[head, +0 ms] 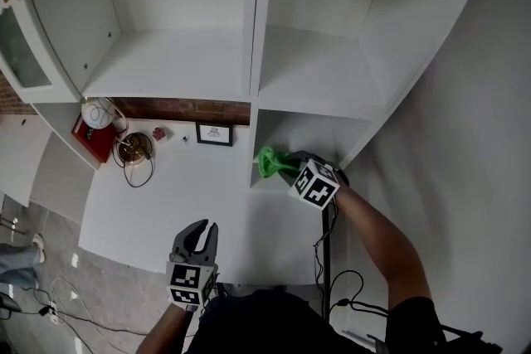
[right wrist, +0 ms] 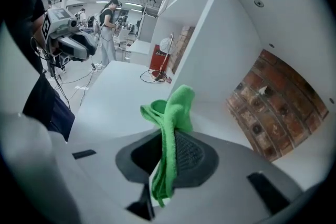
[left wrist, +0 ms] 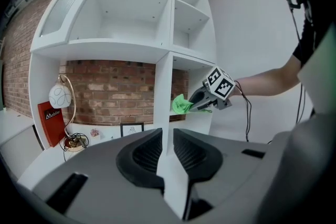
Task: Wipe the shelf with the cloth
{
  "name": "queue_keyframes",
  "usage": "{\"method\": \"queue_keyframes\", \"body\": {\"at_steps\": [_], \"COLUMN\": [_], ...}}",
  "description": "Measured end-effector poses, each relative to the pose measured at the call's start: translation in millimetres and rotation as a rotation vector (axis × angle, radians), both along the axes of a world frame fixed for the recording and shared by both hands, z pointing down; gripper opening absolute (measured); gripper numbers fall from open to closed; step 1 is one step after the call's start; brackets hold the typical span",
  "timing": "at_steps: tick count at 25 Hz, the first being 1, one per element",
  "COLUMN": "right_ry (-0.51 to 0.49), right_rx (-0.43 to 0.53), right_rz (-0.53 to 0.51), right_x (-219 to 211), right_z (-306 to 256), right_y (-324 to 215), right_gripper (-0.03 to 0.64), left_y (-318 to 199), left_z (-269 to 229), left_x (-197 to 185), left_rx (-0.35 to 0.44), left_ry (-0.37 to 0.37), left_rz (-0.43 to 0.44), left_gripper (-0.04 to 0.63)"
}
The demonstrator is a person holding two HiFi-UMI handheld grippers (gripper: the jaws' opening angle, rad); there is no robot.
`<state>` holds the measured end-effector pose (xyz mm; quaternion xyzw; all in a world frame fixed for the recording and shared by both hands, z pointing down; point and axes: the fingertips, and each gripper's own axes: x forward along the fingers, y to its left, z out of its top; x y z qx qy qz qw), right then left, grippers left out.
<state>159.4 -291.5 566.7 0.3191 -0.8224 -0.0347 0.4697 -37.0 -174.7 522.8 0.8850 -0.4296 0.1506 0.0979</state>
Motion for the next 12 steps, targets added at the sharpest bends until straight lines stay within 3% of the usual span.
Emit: {"method": "queue_keyframes", "body": {"at_steps": [7,12], "right_ry": [-0.065,0.024], "right_rx": [0.111,0.189], "right_rz": [0.052,0.208], "right_x": [10.7,46.5], "right_z": [-49.0,-55.8], "right_y": [-12.6,-64.7], "right_gripper": [0.044,0.044], "left_y": [-3.7,-0.4], "left_z": [-2.4,-0.5], "left_x": [-2.5,-21.5], "left_rx": [0.005,-0.001], "left_ry": [0.007,0.008], "left_rz": [-0.008,-0.064], "left_gripper": [0.064,0.064]}}
